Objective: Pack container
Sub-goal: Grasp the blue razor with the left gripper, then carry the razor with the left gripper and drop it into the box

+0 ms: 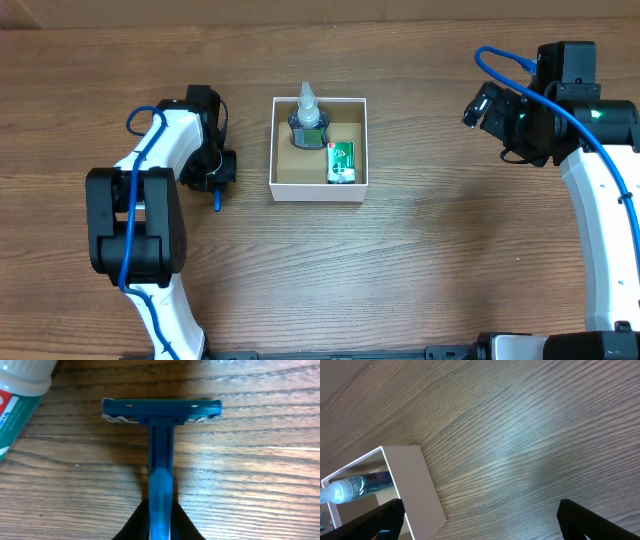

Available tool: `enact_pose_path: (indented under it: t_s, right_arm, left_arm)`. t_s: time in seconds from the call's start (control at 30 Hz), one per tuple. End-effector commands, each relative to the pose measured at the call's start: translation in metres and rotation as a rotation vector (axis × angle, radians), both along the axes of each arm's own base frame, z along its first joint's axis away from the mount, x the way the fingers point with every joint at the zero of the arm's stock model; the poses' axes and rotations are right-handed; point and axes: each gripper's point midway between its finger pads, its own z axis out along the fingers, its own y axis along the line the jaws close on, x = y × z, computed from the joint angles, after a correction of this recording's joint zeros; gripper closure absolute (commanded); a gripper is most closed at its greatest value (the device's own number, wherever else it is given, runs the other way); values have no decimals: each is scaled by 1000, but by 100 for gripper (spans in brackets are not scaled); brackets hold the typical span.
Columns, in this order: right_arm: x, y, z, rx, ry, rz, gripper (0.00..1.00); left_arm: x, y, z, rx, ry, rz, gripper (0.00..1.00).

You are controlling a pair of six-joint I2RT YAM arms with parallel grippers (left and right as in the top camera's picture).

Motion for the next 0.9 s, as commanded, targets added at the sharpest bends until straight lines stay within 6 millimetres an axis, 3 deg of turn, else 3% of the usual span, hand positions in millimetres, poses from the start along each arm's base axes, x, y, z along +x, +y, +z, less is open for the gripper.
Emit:
enact_pose_path:
  t_s: [0.0, 0.07, 0.23, 0.37, 0.5, 0.67, 0.77, 0.87]
  right_arm:
    - [-1, 0, 0, 3, -2, 4, 0]
    - [-1, 0, 0, 3, -2, 4, 0]
    - [-1, -1, 0, -6, -2, 2, 0]
    - [-1, -6, 0, -28, -2, -12, 0]
    - [0, -7, 0, -34, -3, -17, 0]
    - [0, -7, 0, -36, -6, -13, 0]
    - [1, -7, 1, -35, -7, -14, 0]
    - [1, -7, 1, -37, -10, -9, 0]
  left_arm:
    - [-2, 6, -9, 35, 17, 0, 91]
    - [-2, 6, -9, 35, 17, -1, 96]
    - [3, 5, -6, 33, 3, -1, 96]
    - [12, 0, 14, 30, -21, -14, 96]
    - [30, -13, 63, 17, -104, -39, 96]
    - [48, -47, 162, -69, -319, -92, 96]
    - [44, -74, 212, -107, -447, -198, 96]
    - [30, -108, 249, -114, -556, -422, 96]
